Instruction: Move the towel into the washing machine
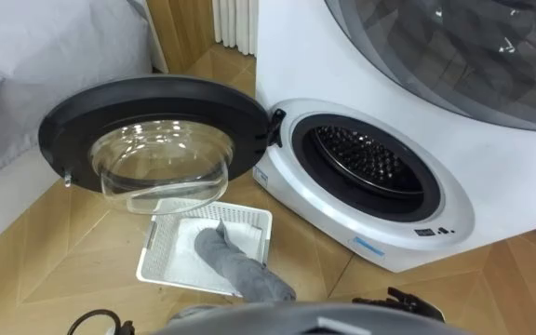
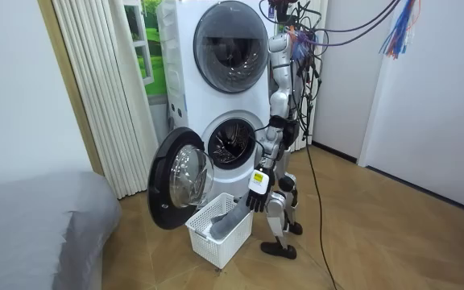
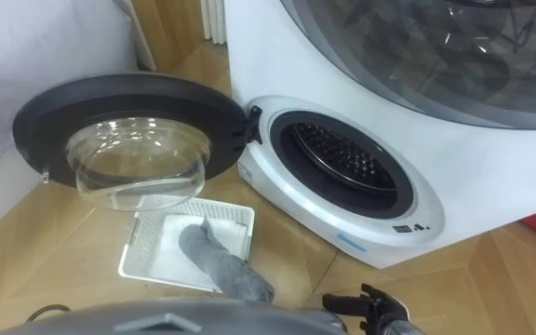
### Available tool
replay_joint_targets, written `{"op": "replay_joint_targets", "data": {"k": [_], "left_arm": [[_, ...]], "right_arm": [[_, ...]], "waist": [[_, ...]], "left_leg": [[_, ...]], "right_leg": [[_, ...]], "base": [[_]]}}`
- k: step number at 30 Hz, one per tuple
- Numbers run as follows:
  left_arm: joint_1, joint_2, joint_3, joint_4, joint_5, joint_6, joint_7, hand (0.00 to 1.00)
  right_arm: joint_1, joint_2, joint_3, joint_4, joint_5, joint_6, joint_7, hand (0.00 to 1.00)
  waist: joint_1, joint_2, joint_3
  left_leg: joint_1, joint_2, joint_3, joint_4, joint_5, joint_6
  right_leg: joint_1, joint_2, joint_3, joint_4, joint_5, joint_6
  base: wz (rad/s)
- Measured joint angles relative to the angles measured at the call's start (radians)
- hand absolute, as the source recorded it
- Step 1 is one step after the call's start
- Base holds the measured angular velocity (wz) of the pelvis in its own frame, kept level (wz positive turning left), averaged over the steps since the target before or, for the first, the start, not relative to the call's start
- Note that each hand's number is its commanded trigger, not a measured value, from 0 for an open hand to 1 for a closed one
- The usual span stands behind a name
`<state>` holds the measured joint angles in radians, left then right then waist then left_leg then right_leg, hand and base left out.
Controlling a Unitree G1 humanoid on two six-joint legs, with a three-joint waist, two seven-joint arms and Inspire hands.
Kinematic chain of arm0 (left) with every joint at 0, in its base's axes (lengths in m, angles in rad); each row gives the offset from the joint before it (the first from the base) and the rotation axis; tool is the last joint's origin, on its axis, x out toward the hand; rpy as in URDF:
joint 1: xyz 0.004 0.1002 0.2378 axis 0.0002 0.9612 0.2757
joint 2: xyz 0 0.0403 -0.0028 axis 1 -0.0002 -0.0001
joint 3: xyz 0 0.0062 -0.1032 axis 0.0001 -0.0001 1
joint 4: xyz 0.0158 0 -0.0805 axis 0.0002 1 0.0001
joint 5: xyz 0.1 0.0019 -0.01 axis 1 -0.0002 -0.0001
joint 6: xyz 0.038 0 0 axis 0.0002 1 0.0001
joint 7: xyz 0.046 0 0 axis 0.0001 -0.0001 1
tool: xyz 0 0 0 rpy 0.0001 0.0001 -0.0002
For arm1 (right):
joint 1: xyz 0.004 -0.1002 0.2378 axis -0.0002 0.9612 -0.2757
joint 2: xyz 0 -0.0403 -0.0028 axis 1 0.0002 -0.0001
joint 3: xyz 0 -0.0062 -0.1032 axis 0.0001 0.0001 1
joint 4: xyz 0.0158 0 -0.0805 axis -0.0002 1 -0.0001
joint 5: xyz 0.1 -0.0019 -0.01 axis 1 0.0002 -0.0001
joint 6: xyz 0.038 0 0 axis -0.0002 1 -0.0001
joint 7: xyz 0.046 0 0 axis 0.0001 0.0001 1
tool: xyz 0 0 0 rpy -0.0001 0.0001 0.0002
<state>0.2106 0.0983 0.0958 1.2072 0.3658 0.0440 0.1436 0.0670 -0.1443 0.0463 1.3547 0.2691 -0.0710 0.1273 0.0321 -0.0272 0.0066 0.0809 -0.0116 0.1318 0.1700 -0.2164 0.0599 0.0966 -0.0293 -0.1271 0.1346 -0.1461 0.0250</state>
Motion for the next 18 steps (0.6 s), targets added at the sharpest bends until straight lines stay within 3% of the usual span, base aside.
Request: {"op": "replay_joint_targets", "data": {"k": [13, 18], "left_arm": [[-0.001, 0.001, 0.002, -0.002, 0.021, 0.0, 0.001, 0.0], [-0.032, 0.003, -0.011, -0.01, 0.022, -0.001, 0.002, 0.0]], "right_arm": [[0.001, 0.0, 0.005, 0.0, 0.014, 0.007, -0.003, 0.0], [0.0, 0.0, 0.014, 0.0, 0.054, 0.007, -0.002, 0.0]], "waist": [[-0.001, -0.001, -0.0051], [-0.003, -0.001, -0.0046]], "left_leg": [[0.0, 0.0, 0.0, 0.0, 0.0, 0.0], [-0.009, 0.0, -0.001, 0.0, 0.0, 0.0]], "right_leg": [[-0.001, 0.0, 0.002, 0.0, 0.0, 0.0], [-0.014, 0.0, -0.001, 0.001, 0.0, 0.0]], "base": [[0.0], [0.01]]}}
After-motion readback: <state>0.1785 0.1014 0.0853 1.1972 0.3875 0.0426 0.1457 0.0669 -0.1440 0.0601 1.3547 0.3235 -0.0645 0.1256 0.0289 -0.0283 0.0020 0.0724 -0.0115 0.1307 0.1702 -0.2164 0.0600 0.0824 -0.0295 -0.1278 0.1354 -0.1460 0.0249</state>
